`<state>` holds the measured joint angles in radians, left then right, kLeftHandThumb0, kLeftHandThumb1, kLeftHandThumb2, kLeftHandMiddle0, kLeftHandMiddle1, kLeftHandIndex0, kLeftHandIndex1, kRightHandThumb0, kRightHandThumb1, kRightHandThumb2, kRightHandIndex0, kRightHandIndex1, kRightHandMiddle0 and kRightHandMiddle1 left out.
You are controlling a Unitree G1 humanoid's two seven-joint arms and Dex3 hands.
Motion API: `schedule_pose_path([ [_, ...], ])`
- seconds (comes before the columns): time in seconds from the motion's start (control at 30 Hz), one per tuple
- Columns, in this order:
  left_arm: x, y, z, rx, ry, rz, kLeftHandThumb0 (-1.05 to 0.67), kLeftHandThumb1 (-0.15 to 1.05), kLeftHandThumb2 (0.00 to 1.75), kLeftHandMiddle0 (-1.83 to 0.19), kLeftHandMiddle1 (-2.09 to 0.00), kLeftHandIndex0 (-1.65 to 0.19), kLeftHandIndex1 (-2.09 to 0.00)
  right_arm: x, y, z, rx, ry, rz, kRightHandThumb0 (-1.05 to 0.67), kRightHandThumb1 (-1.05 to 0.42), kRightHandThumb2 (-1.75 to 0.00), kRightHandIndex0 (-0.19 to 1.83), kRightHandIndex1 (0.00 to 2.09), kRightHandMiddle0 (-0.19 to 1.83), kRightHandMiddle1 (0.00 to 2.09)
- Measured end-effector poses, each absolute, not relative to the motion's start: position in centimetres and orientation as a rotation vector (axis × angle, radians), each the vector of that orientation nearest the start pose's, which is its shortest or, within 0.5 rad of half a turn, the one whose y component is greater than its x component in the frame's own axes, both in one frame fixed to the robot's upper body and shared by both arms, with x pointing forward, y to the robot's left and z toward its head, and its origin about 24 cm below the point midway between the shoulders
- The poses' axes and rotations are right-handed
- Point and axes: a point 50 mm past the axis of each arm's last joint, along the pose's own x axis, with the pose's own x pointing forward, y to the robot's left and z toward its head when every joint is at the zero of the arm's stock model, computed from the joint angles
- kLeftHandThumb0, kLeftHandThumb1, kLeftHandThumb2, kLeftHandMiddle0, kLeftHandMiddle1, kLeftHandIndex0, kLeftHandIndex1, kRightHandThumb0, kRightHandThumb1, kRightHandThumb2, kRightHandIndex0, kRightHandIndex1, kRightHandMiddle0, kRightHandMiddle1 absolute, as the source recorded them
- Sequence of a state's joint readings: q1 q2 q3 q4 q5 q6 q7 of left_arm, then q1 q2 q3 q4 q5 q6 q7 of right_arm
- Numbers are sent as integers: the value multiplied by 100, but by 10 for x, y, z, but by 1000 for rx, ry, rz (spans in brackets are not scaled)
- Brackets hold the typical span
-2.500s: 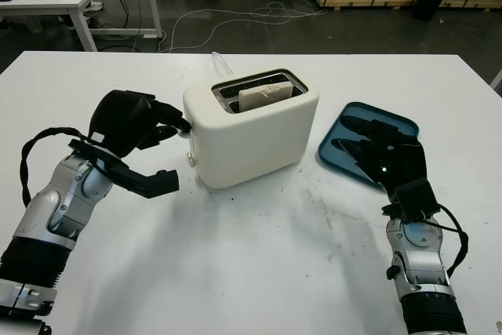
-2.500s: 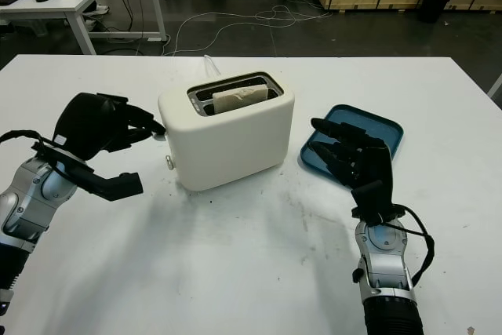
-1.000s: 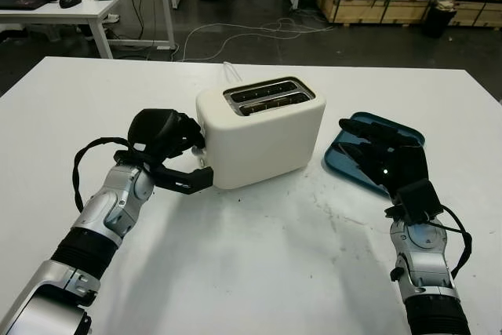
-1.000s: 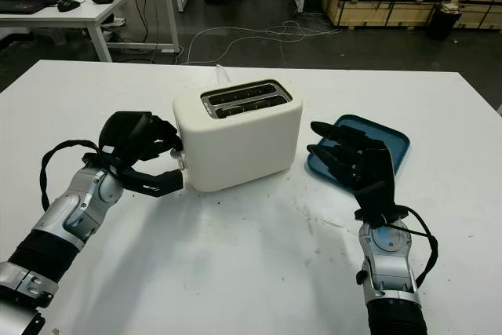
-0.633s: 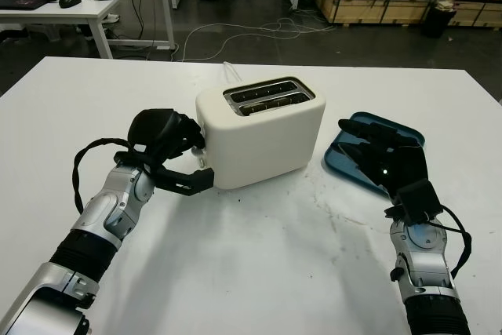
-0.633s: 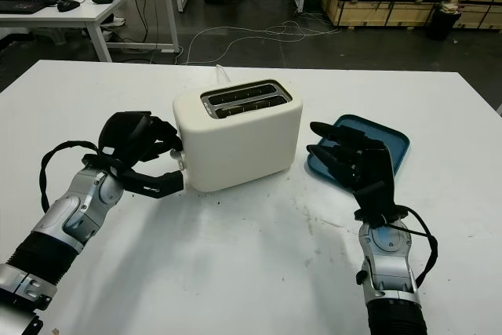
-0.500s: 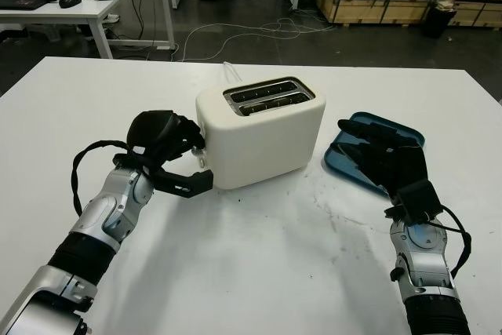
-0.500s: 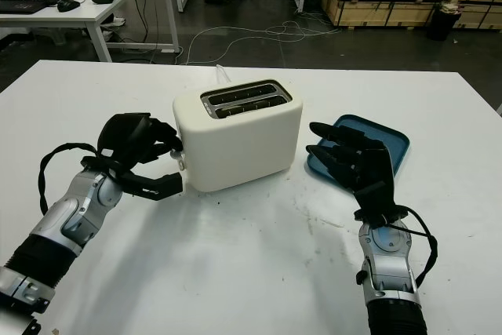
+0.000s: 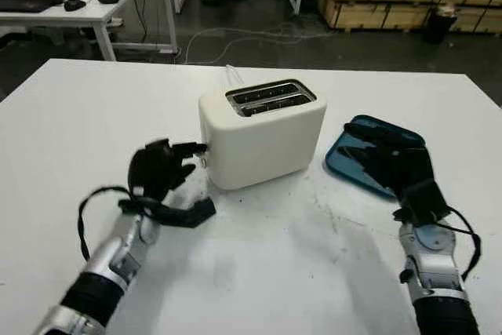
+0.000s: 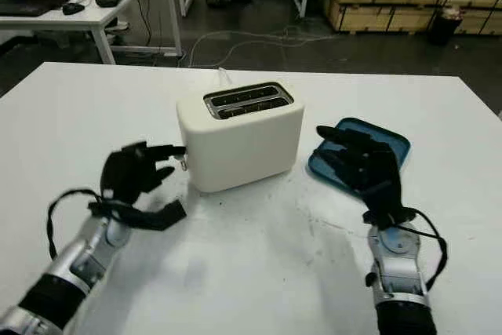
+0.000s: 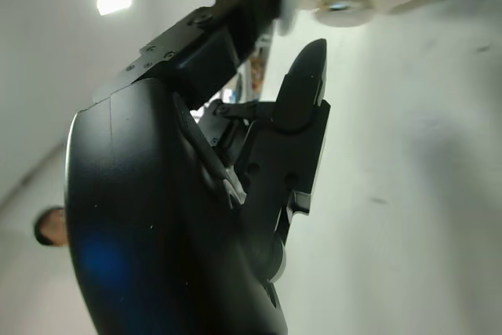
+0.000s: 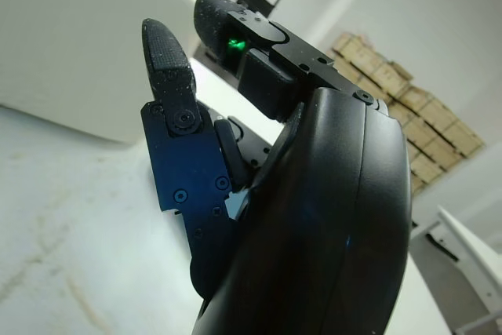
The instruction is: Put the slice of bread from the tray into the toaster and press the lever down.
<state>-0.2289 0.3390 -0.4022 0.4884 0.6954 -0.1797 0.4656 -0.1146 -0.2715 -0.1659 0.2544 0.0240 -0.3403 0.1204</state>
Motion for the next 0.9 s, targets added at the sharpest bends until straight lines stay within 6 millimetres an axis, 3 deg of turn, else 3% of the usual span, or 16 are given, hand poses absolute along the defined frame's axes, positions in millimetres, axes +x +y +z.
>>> schedule_pose_path([
  [0.57, 279, 148, 5, 1097, -199, -103, -7, 92, 8, -69, -127, -112, -2, 268, -232, 60, -255, -194, -12, -46, -86, 0, 117, 1, 105, 0],
  [0.8, 280, 152, 8, 1106, -209, -108, -6, 92, 6, -69, -151, -112, -2, 268, -232, 60, -255, -194, -9, -48, -86, 0, 117, 1, 104, 0],
  [0.9, 279, 155, 13, 1096, -210, -133, -8, 92, 12, -67, -151, -109, -1, 268, -232, 60, -254, -194, -8, -47, -86, 0, 118, 2, 104, 0],
])
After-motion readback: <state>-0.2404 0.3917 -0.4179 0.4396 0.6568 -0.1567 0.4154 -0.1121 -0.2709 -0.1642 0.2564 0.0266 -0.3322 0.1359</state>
